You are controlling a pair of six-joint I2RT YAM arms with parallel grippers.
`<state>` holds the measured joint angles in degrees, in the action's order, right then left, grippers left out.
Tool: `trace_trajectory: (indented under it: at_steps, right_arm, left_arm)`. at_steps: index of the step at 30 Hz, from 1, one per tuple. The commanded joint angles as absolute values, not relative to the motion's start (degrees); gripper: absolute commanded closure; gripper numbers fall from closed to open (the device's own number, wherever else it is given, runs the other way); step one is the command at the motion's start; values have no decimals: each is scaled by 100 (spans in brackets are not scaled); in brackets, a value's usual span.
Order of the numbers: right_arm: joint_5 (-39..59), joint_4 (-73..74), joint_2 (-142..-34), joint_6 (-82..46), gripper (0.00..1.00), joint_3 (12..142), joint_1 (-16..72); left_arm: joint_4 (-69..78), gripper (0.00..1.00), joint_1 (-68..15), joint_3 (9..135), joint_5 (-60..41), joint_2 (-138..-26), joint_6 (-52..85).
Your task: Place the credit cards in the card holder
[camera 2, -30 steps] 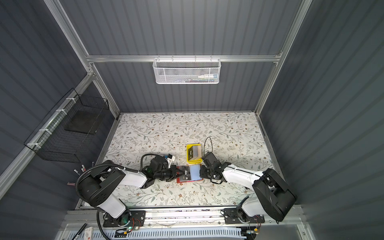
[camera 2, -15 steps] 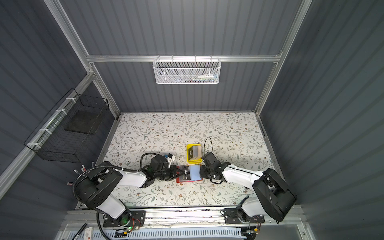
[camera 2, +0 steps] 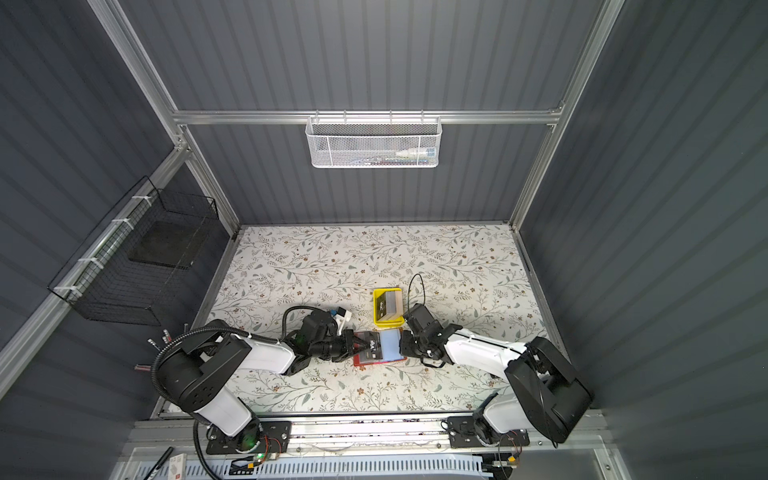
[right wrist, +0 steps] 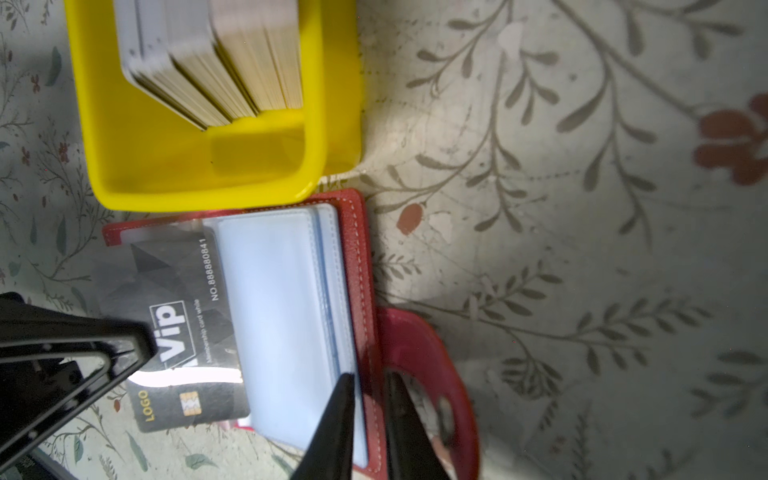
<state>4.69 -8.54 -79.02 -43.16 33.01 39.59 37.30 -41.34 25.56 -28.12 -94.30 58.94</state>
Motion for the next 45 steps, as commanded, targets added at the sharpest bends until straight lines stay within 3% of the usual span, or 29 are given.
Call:
trace_trajectory:
  at_steps: [1,6,23,45]
  right_arm:
    - [391,-951,-7700,-4245,80,3346,3975]
    - [299,-1009,-7586,-4228,73,3406,3973]
    - [756,-870,-8233,-4148,79,3508,3985]
    - [633,-896,-8171,-4199,81,3428,4026]
  left_arm:
    - [3569,100,-4183,2602,-2848,-9523,5840]
    - [3568,100,-4177,2613,-2850,-9554,5825]
    - [3826,100,-4178,2602,-2889,-9667,5893]
    - [4131,100,-4198,2610,-2971,-9850,6056]
